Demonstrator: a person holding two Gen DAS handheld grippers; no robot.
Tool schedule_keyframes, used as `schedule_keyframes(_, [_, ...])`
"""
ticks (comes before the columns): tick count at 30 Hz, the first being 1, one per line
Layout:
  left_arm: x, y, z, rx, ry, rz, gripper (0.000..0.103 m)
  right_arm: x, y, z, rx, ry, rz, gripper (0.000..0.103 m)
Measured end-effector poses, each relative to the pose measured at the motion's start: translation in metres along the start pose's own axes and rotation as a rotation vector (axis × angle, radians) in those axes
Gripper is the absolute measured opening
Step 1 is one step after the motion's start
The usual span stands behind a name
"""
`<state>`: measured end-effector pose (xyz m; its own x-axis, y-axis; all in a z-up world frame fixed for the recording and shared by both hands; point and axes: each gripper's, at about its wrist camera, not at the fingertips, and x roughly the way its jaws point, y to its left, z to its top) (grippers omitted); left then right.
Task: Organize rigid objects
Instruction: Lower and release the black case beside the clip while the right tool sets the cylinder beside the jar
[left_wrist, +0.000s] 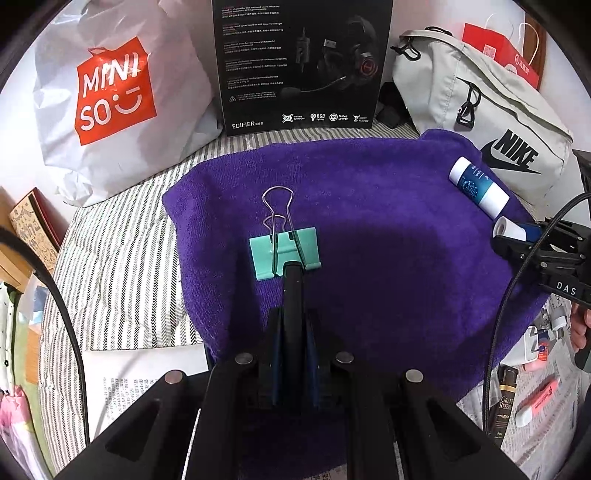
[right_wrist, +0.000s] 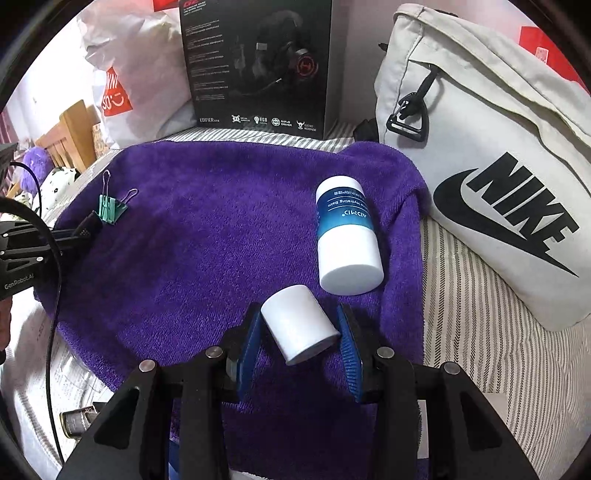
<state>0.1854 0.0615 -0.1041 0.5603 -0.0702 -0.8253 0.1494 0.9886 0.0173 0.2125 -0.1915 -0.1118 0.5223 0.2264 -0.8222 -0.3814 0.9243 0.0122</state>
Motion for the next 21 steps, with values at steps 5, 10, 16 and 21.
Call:
schedule_keyframes(5, [-0.002, 0.000, -0.002, -0.006, 0.010, -0.011, 0.016, 0.000, 0.000, 0.001, -0.004, -0.001, 0.000, 0.040])
schedule_keyframes(10, [-0.003, -0.008, -0.006, 0.023, 0.017, -0.028, 0.036, 0.000, 0.000, 0.000, -0.006, 0.001, 0.003, 0.041])
schedule_keyframes(16, [-0.005, -0.014, -0.008, 0.049, 0.023, 0.016, 0.042, -0.001, 0.001, -0.001, -0.009, 0.000, 0.007, 0.041])
schedule_keyframes(21, [-0.013, -0.007, -0.007, 0.027, 0.023, 0.016, 0.043, -0.002, 0.001, -0.001, -0.012, 0.001, 0.008, 0.041])
